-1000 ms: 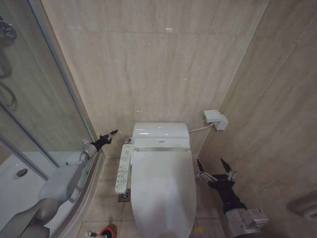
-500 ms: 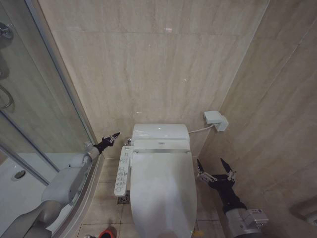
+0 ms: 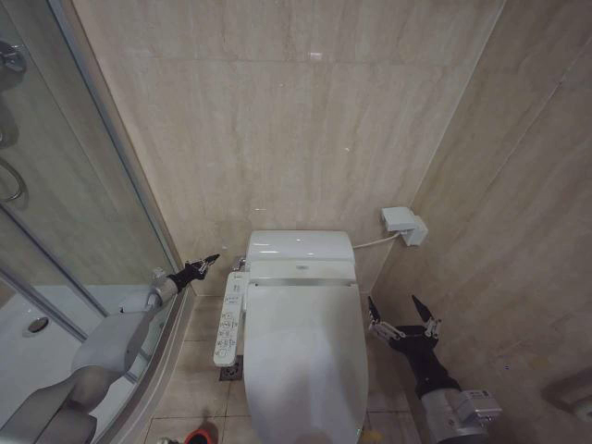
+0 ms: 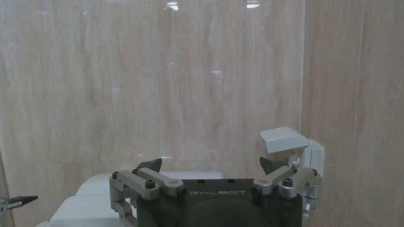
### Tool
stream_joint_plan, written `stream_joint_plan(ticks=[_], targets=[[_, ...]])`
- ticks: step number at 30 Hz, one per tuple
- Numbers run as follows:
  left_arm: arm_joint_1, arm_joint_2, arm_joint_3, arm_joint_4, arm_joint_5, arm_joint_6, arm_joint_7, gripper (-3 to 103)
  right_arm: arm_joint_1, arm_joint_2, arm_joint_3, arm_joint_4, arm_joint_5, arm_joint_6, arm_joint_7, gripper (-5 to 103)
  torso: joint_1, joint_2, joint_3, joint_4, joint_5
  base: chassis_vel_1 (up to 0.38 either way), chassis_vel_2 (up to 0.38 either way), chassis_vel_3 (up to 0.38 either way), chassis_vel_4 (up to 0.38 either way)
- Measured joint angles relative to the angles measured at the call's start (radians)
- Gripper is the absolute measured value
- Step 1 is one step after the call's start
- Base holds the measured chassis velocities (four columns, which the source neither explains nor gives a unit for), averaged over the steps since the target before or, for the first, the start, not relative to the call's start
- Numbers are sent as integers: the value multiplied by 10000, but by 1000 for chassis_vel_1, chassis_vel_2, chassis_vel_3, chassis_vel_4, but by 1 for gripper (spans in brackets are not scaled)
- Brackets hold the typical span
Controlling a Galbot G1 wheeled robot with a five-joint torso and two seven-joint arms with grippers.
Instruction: Open the toilet lid, clean the toilet bowl with a toilet brush, close the toilet lid, and flush.
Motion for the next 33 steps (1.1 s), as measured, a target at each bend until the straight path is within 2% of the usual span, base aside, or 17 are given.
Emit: stream_joint_plan(ticks=[5, 14, 17, 33], targets=[[-60, -81, 38, 84, 162, -99, 184, 0, 0, 0, 0, 0, 0, 0, 0, 100, 1, 0, 0, 0, 0, 0, 0, 0, 0], [-422, -275, 154, 660, 605, -427, 1055, 0, 0, 0, 0, 0, 0, 0, 0, 100, 1, 0, 0, 0, 1, 0, 0, 0, 0], [-466, -285, 152, 769, 818, -521, 1131, 0, 0, 1, 0, 0, 0, 0, 0, 100, 1, 0, 0, 1, 1, 0, 0, 0, 0], [-544, -407, 161, 879, 706, -521, 753, 0, 0, 0, 0, 0, 0, 0, 0, 100, 1, -2, 0, 1, 0, 0, 0, 0, 0]])
